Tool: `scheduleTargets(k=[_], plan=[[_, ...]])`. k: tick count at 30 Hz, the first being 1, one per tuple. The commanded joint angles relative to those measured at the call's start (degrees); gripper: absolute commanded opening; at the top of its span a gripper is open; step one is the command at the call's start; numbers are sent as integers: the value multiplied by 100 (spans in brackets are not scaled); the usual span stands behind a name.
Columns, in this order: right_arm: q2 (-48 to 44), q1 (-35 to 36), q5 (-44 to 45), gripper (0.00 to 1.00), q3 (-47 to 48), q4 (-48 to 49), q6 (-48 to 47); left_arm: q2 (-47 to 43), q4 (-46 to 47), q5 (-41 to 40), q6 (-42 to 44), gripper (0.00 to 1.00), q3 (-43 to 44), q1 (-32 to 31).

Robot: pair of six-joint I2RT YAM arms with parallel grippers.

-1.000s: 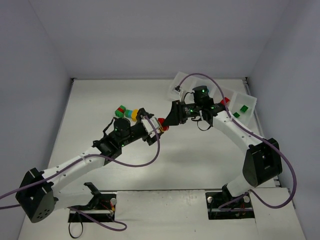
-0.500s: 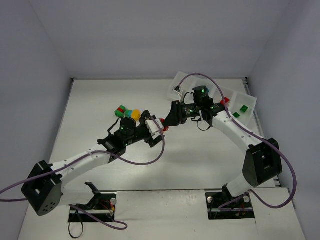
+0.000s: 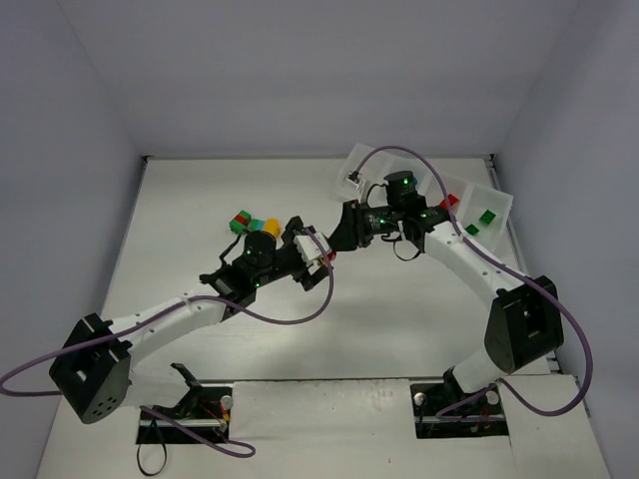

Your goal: Sort the legos into containers by color

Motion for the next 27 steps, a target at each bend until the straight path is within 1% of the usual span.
scheduleTargets(k=[1,3,4,6,7,8,10,13,17,20,21,23,26,27], plan=[[-139,16,-243,0,218,365,-37,15,357,27,-6,82,418,44],[-122,7,-252,0,254,365,-28,42,348,-8,-41,80,418,44],[-122,7,-252,0,262,365,-20,42,356,-8,-50,75,418,44],[-113,7,-252,0,271,365,-28,77,357,18,-85,71,418,44],[-104,7,-252,0,271,373,-28,86,348,70,-85,59,426,44],[-113,7,-235,0,271,373,-37,103,313,79,-85,50,435,44],[-122,7,-226,0,263,373,-37,121,313,88,-137,34,426,44],[-122,-10,-173,0,254,373,-72,103,348,62,-199,30,383,53],[-183,-142,-103,0,219,373,-99,59,339,27,-269,15,312,80],[-271,-405,-102,0,166,365,-142,-20,304,27,-296,12,233,132],[-280,-606,-120,0,157,365,-169,-46,295,35,-313,11,207,158],[-289,-835,-199,0,157,365,-169,-99,286,53,-313,10,137,185],[-271,-1388,-199,0,253,365,-186,-152,312,97,-383,10,40,238],[-236,-1390,-217,0,297,365,-195,-160,313,97,-392,10,14,238]])
